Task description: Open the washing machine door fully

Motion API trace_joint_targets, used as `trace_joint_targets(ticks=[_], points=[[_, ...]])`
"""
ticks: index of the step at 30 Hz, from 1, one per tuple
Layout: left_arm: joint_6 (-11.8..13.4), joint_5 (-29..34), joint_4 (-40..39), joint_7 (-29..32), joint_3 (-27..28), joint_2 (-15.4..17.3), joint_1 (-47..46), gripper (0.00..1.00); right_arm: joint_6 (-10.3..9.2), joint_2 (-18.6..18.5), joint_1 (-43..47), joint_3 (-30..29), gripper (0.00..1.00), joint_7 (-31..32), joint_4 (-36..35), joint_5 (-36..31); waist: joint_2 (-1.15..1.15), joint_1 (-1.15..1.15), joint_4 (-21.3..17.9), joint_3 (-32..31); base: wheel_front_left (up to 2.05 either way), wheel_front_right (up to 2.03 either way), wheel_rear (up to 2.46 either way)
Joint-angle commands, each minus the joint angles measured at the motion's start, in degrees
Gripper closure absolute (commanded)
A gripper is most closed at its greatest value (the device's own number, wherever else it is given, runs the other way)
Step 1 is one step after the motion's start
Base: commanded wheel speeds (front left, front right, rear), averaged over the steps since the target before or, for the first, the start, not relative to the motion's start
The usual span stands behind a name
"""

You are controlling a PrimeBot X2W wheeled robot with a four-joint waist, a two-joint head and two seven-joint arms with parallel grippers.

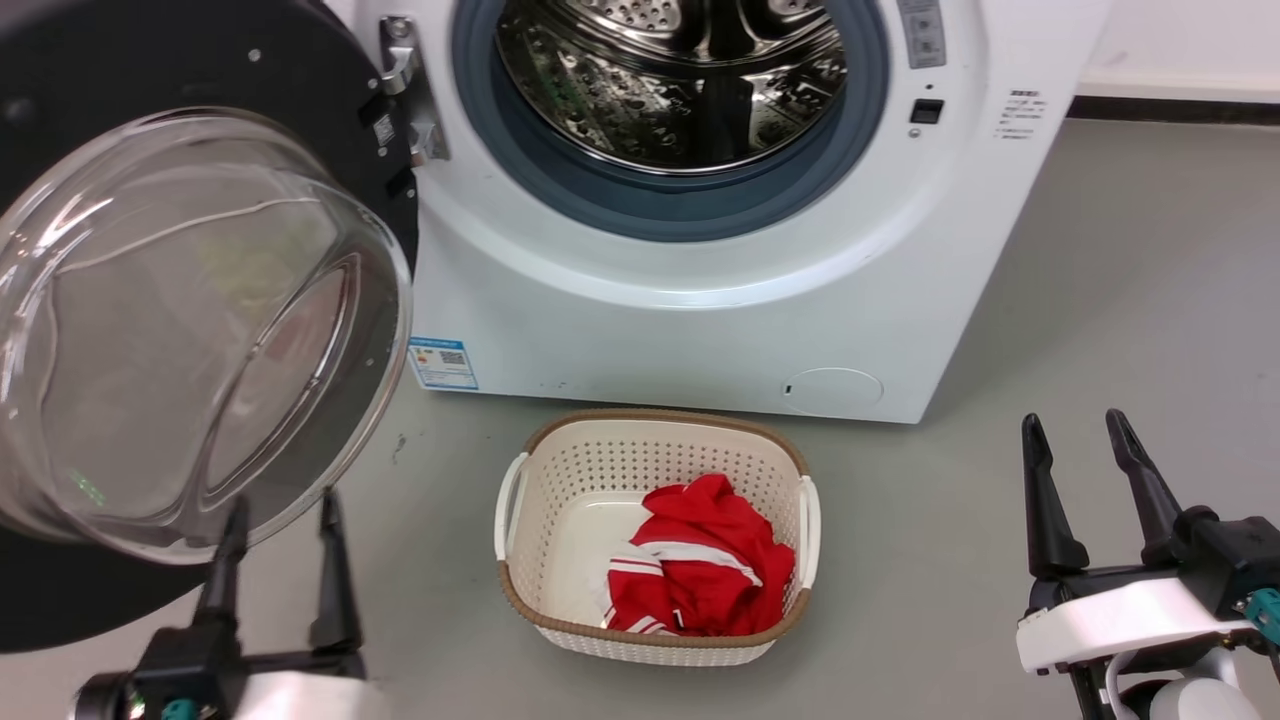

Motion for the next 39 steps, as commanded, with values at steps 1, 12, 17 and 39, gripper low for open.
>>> trace_joint_targets(ticks=[1,12,17,39], points=[[-0.11,-0.15,0.03,0.13,-0.61,0.08,-1.22,0.0,-0.02,0.02,0.27,0.01,0.0,0.21,-0.51,-0.25,0.0,0.0,-0.83,-0.18,0.0,0.0,0.0],[1.12,1.48,1.5,0.14,-6.08,0.06,-6.61,0.0,-0.03,0.04,-0.07,-0.39,0.0,1.2,-3.53,-1.57,0.0,0.0,-6.94,-0.12,0.0,0.0,0.0],[1.46,2.07,2.39,0.13,-5.31,0.05,-6.58,0.0,-0.02,0.04,0.8,-0.05,0.0,1.14,-2.7,-0.96,0.0,0.0,-8.24,0.2,0.0,0.0,0.0],[1.68,2.39,3.11,0.13,-5.53,0.04,-6.13,0.0,-0.02,0.03,-0.53,0.78,0.0,0.35,-1.5,-0.09,0.0,0.0,-7.51,0.93,0.0,0.0,0.0]])
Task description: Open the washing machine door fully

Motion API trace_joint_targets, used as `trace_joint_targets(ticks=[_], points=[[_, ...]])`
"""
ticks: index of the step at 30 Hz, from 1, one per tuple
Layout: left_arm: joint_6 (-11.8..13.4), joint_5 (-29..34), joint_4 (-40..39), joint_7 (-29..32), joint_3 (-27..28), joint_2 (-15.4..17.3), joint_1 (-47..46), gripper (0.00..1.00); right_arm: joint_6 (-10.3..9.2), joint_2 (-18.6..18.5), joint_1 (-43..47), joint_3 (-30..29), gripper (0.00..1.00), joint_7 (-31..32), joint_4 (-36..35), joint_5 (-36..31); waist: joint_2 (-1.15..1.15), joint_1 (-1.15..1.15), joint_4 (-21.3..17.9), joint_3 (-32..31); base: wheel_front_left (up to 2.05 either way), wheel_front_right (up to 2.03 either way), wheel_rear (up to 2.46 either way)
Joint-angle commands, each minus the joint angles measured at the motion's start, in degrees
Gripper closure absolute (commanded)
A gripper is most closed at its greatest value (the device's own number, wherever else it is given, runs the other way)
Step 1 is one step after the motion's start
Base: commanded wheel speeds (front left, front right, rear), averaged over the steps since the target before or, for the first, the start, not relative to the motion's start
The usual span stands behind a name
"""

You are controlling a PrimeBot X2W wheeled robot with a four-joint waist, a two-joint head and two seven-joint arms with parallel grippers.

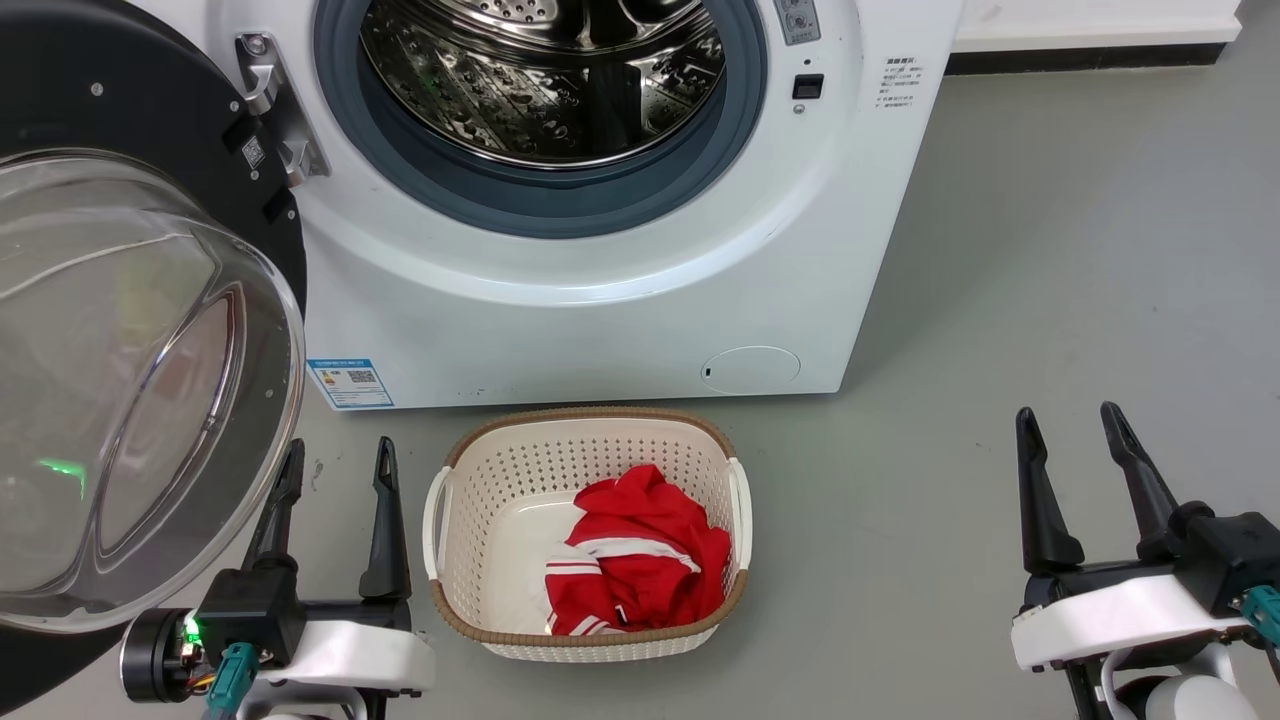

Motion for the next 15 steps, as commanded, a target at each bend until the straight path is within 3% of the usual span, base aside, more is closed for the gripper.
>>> trace_joint_targets(ticks=[1,11,12,15], points=[[0.21,0.17,-0.07,0.13,0.03,0.03,0.04,0.0,-0.01,0.04,-0.47,0.03,0.0,-0.2,0.05,0.25,0.0,0.0,-0.02,-0.01,0.0,0.0,0.0],[0.1,-0.4,-0.31,0.14,-0.04,0.02,0.14,0.0,-0.01,0.04,-0.19,0.12,0.0,-0.23,0.09,0.52,0.0,0.0,0.01,-0.02,0.0,0.0,0.0],[-0.01,-0.36,-0.16,0.0,-0.01,0.0,0.07,1.0,0.0,0.0,0.02,0.09,1.0,-0.01,0.1,0.27,0.0,0.0,0.01,-0.02,0.0,0.0,0.0],[-0.06,-0.69,1.65,0.07,0.03,-0.1,0.73,1.0,0.01,0.03,0.77,0.2,1.0,0.09,1.65,0.45,0.0,0.0,0.01,-0.03,0.0,0.0,0.0]])
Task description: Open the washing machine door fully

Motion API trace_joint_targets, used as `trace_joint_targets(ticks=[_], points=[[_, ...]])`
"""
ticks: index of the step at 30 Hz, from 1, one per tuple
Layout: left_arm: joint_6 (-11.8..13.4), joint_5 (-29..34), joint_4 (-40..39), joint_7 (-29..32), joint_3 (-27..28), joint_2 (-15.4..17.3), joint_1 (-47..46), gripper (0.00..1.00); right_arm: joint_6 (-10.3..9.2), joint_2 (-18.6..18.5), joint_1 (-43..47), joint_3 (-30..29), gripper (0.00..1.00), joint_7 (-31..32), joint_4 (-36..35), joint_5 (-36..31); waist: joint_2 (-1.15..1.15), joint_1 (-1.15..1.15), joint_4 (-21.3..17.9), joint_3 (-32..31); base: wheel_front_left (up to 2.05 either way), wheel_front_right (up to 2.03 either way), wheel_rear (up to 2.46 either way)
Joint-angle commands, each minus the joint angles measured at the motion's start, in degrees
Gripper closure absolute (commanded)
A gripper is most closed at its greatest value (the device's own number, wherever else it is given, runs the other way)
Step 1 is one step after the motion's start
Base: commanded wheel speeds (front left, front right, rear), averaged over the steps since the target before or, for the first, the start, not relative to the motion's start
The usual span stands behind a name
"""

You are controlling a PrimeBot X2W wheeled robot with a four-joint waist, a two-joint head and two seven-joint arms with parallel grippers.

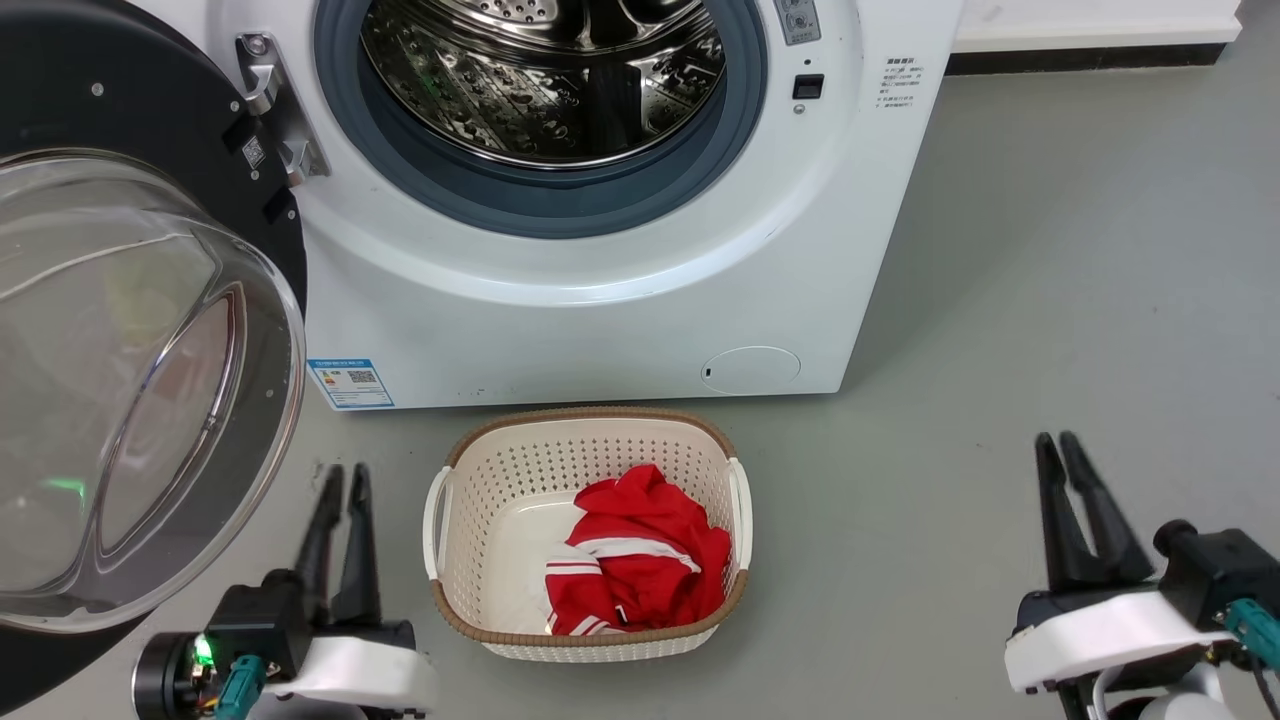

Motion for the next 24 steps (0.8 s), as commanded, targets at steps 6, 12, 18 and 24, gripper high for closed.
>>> trace_joint_targets(ticks=[6,12,18,24], points=[[-0.52,-7.59,1.3,2.22,0.76,0.02,-1.07,1.0,0.0,-0.34,-0.27,0.16,1.0,1.03,0.52,7.87,0.0,0.0,0.06,-0.23,0.0,0.0,0.0],[-0.99,-14.6,1.91,3.73,0.91,0.03,-1.4,1.0,0.0,-0.71,-0.8,0.22,1.0,2.1,1.46,14.96,0.0,0.0,0.12,-0.45,0.0,0.0,0.0],[-1.44,-21.05,2.58,5.19,1.14,0.04,-1.78,1.0,0.0,-0.97,-1.2,0.24,1.0,3.1,2.27,21.45,0.0,0.0,0.17,-0.66,0.0,0.0,0.0],[-1.85,-27.08,3.29,6.63,1.41,0.05,-2.22,1.0,-0.01,-1.18,-1.56,0.21,1.0,4.08,2.98,27.5,0.0,0.0,0.23,-0.88,0.0,0.0,0.0]])
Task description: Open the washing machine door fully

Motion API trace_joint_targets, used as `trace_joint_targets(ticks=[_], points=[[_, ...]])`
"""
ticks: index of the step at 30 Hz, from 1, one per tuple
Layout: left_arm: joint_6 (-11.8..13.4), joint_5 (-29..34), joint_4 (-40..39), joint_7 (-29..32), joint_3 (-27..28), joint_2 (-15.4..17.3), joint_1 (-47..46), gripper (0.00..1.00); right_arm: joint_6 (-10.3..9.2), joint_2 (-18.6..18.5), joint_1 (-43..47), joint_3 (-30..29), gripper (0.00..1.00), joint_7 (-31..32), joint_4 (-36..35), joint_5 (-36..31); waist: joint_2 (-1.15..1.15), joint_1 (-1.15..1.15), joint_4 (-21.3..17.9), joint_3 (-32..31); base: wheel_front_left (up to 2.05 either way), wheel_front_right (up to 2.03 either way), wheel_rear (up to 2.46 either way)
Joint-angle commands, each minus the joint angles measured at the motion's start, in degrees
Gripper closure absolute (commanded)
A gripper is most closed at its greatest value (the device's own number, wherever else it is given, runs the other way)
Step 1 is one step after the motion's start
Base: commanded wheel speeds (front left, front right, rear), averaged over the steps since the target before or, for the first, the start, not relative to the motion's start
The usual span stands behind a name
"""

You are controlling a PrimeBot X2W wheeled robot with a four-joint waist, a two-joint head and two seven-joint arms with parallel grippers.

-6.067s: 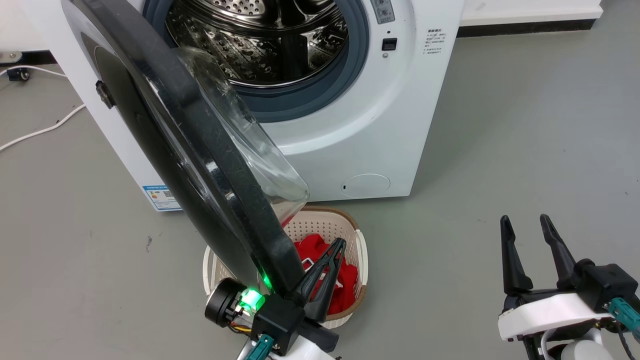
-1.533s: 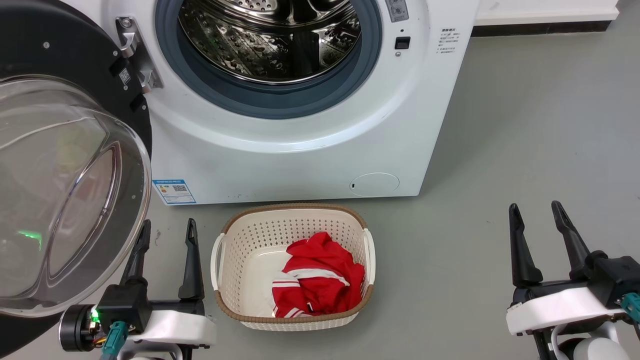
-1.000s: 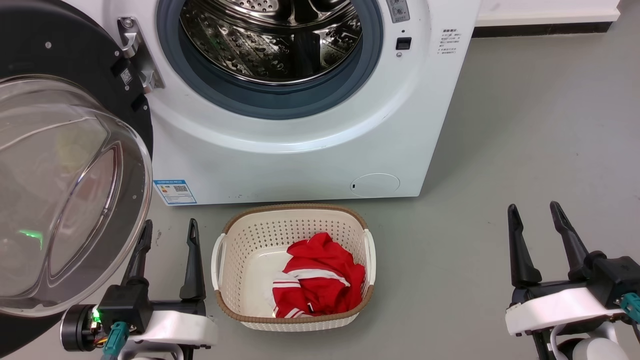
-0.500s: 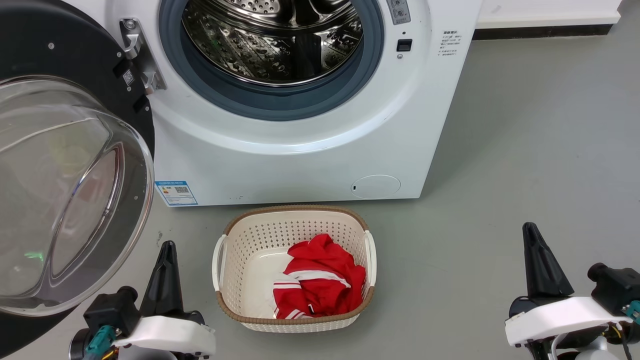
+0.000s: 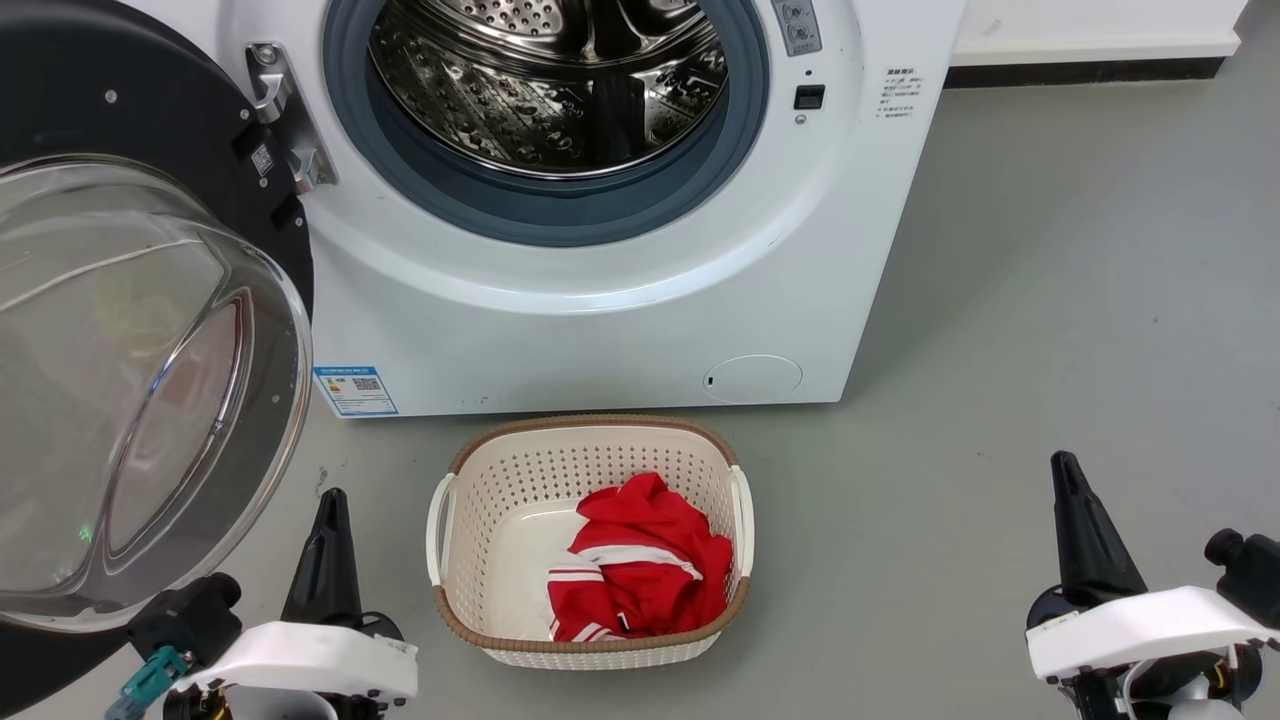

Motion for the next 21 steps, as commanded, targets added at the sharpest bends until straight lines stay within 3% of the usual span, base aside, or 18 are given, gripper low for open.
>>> trace_joint_targets(ticks=[1,21], points=[[-0.34,-2.69,-0.4,0.55,0.3,0.09,-1.63,1.0,0.01,-0.54,-1.62,-0.03,1.0,0.36,-0.39,2.87,0.0,0.0,0.02,-0.06,0.0,0.0,0.0],[-1.51,-19.12,1.67,4.56,1.14,0.12,-2.9,1.0,0.0,-0.92,-2.54,-0.38,1.0,3.22,1.58,19.16,0.0,0.0,0.2,-0.76,0.0,0.0,0.0]])
